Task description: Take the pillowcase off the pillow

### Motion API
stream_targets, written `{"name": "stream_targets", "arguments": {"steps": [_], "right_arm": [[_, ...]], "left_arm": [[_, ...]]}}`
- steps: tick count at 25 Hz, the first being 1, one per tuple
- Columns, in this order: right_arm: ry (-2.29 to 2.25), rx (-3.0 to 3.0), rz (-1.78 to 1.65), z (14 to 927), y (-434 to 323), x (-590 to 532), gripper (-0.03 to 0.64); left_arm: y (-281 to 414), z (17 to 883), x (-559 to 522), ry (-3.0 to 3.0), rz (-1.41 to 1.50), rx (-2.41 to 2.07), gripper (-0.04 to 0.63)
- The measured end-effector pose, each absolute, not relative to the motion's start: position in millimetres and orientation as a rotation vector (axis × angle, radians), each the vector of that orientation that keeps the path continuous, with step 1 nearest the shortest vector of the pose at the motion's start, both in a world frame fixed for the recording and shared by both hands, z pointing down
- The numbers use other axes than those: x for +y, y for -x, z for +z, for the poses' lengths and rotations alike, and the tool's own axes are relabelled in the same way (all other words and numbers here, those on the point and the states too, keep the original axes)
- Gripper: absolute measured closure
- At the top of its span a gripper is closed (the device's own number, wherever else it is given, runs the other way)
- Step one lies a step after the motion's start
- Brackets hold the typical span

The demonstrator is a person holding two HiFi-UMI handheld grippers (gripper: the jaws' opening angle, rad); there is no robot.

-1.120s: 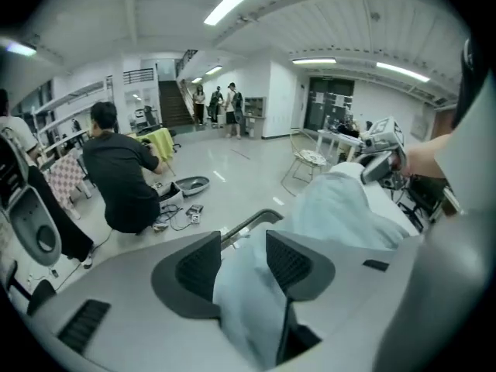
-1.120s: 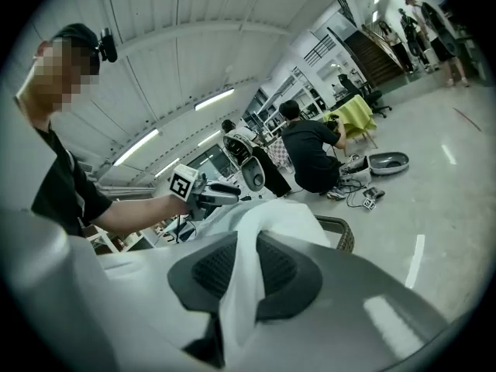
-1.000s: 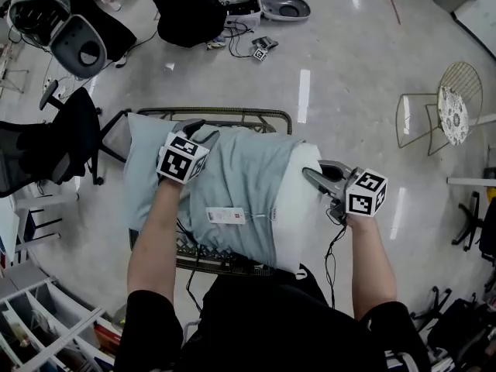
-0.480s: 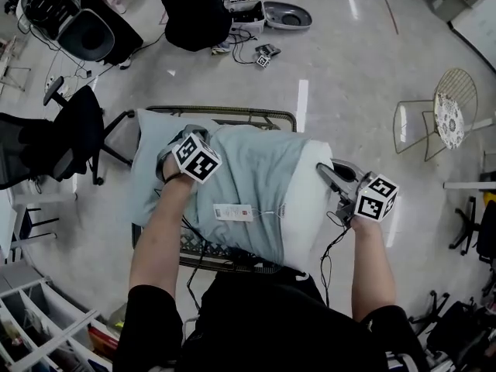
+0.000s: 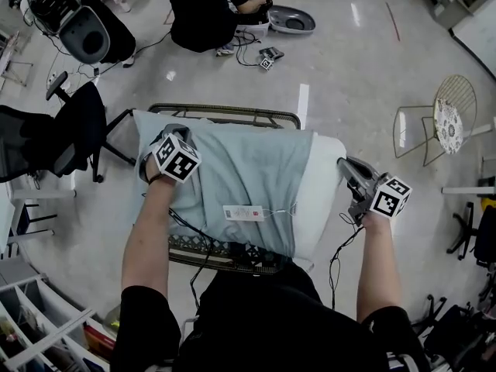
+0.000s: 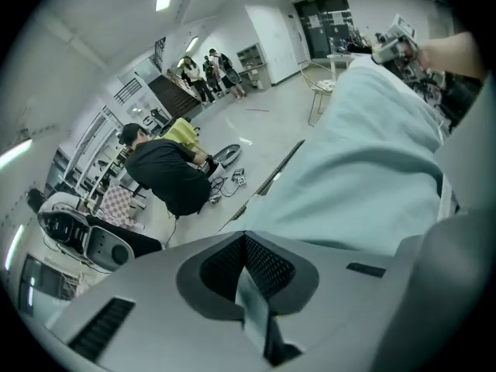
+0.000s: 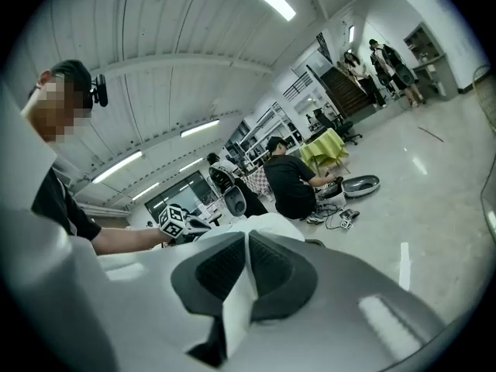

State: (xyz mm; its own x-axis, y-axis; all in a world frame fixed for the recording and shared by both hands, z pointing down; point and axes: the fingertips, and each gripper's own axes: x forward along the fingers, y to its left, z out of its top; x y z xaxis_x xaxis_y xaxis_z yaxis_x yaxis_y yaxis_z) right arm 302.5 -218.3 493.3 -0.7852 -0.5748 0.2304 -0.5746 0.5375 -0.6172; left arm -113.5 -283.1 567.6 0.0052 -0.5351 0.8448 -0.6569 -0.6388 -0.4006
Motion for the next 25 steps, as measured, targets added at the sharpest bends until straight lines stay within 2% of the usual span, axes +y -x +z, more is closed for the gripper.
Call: {"name": "stream_targets", "arguments": {"steps": [4, 8, 12, 15, 18, 20, 21, 23, 25], "right_arm": [[1.054, 2.813, -1.131, 508.5, -299.7, -216.5, 0.584], [1.271, 2.924, -1.118, 533.8, -308.6, -230.8, 0.507], [1.349, 3.137, -1.007, 552.7, -303.0, -247.9, 0.490], [1.311, 3.213, -1.007, 567.9, -287.2, -262.7, 0.424], [1.301, 3.208, -1.073, 587.0, -277.9, -280.4, 0.381], [1.308, 3.204, -1.133, 602.8, -275.9, -291.7, 0.328], [1.312, 3.208, -1.171, 612.8, -275.1, -296.2, 0.301], [1.325, 3.219, -1.263, 636.9, -273.0, -302.5, 0.219], [1.317, 3.214, -1.365, 661.2, -266.3, -303.6, 0.181]], "left_arm": [[105.0, 567.8, -274.4, -2.155, 1.532, -1.265, 0.590], [100.6, 579.9, -270.4, -2.160, 1.562, -1.244, 0.591], [92.1, 598.0, -272.9, -2.142, 1.584, -1.203, 0.590], [84.8, 608.1, -277.2, -2.133, 1.593, -1.202, 0.591], [66.1, 604.8, -288.2, -2.177, 1.493, -1.229, 0.589], [46.1, 604.1, -296.2, -2.215, 1.426, -1.209, 0.588], [34.9, 606.3, -299.9, -2.229, 1.395, -1.185, 0.569], [16.2, 617.5, -306.6, -2.227, 1.365, -1.129, 0.459], [9.2, 635.5, -311.0, -2.190, 1.407, -1.091, 0.400]]}}
